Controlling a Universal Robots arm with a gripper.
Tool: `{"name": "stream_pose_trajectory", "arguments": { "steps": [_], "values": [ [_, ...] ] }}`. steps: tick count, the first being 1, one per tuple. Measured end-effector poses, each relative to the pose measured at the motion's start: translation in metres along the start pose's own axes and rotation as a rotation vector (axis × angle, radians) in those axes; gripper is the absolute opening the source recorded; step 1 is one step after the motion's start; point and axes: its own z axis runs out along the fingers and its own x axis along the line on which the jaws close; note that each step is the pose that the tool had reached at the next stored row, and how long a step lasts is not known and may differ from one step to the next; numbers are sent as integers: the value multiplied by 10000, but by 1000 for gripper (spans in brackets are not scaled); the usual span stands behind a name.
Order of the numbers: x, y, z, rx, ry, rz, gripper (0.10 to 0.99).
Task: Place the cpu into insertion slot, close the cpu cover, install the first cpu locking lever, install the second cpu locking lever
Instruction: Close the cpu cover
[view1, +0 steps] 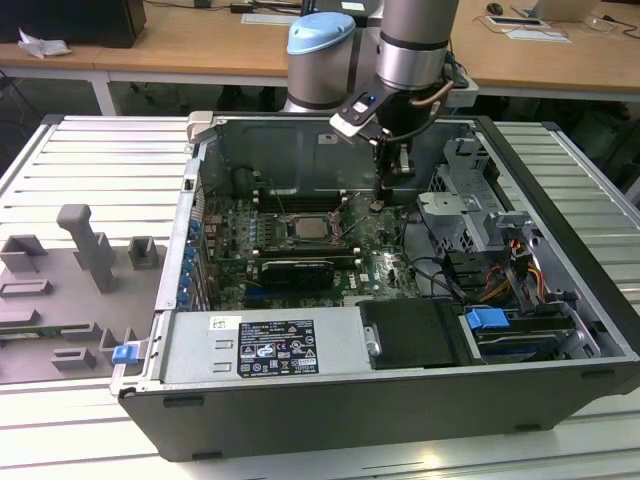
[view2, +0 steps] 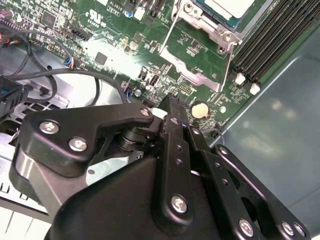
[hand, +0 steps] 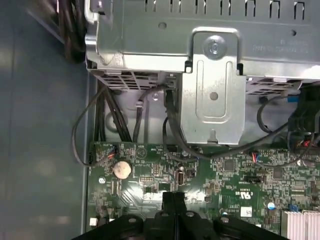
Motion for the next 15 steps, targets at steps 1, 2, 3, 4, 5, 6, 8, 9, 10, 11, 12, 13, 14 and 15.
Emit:
{"name": "stream_pose_trajectory", "arguments": {
  "steps": [1,2,3,4,5,6,8,9,10,11,12,13,14,15],
  "values": [
    [1,1,8,3,0,0,106],
    [3,0,43,19,1,1,106],
    [4,0,72,32,0,-1,106],
    [5,-1,93,40,1,0,106],
    [6,-1,116,52,2,-2,106],
    [7,-4,141,62,1,0,106],
    [8,-21,157,65,0,-2,106],
    [9,-37,159,65,1,-2,106],
    [9,-51,159,65,0,-2,106],
    [9,-67,159,64,1,-1,106],
    [10,-102,158,65,3,0,106],
    [12,-155,157,64,5,-2,106],
    [13,-191,156,64,5,0,106],
    [14,-210,155,64,5,-1,106]
  ]
}}
